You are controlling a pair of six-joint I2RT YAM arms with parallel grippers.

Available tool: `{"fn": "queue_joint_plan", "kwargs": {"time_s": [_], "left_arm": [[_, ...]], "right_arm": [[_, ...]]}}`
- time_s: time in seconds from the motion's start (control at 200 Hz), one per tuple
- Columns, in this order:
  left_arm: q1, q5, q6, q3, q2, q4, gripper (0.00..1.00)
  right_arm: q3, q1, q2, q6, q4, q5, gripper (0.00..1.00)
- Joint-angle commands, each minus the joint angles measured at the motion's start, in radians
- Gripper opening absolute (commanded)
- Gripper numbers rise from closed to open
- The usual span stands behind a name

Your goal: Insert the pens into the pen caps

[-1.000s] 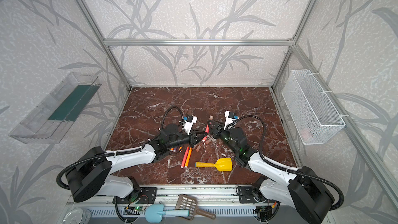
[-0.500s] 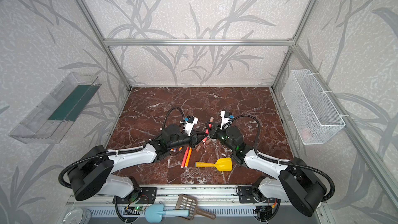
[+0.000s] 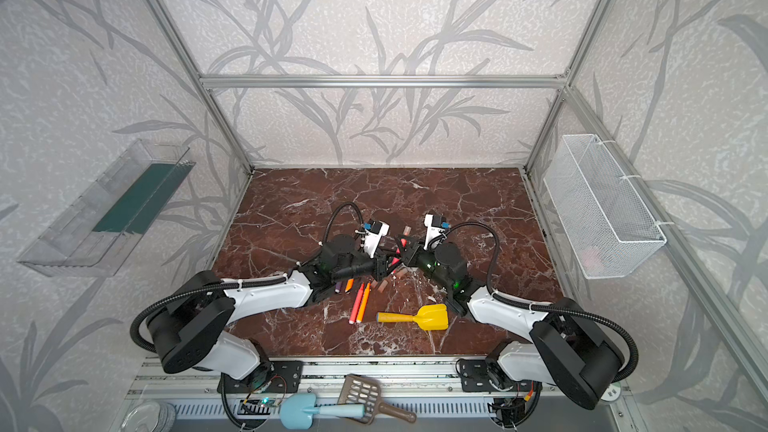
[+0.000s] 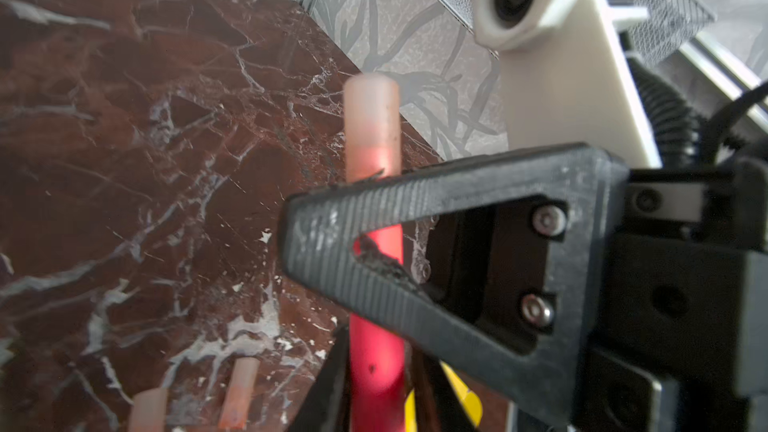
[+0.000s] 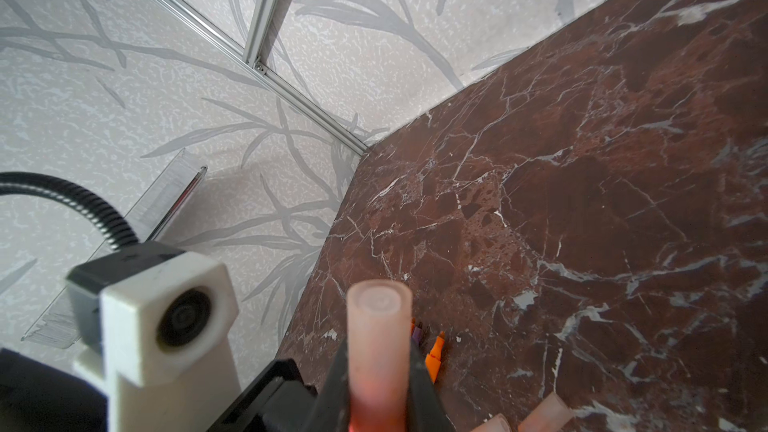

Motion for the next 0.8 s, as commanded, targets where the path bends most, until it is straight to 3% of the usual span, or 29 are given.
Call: {"fn": "queue_joint_plan", "kwargs": {"time_s": [0.0, 0.07, 0.16, 0.27, 0.43, 0.49, 0.615, 0.71, 0.795], "left_arm": [[0.001, 0.002, 0.020, 0.045, 0.027, 0.010, 0.05], [0.006, 0.002, 0.034, 0.062, 0.033, -0.001, 0.00], [0.007, -0.034, 0.076, 0.072, 0.023, 0.010, 0.00], [0.006, -0.092, 0.132, 0.050, -0.008, 0.069, 0.00], [0.010, -0.120, 0.167, 0.014, -0.060, 0.153, 0.00], [0.018, -0.096, 0.183, 0.042, -0.075, 0.144, 0.00], [0.025, -0.068, 0.212, 0.143, -0.138, 0.043, 0.00], [0.027, -0.070, 0.243, 0.164, -0.214, 0.047, 0.00], [0.033, -0.082, 0.273, 0.182, -0.272, 0.015, 0.00]], "right_arm": [[0.012, 0.001, -0.011, 0.004, 0.043, -0.016, 0.00], [0.011, 0.001, -0.029, -0.013, 0.028, -0.006, 0.13], [-0.015, 0.001, -0.103, -0.038, -0.024, 0.058, 0.43], [-0.031, 0.001, -0.252, -0.070, -0.186, 0.115, 0.60], [-0.021, 0.001, -0.536, -0.090, -0.392, 0.200, 0.76], [0.032, 0.001, -0.656, -0.120, -0.575, 0.207, 0.82], [0.096, 0.001, -0.821, -0.123, -0.769, 0.248, 0.85], [0.115, -0.001, -0.839, -0.147, -0.686, 0.274, 0.88], [0.240, 0.000, -0.735, -0.198, -0.706, 0.282, 0.88]]}}
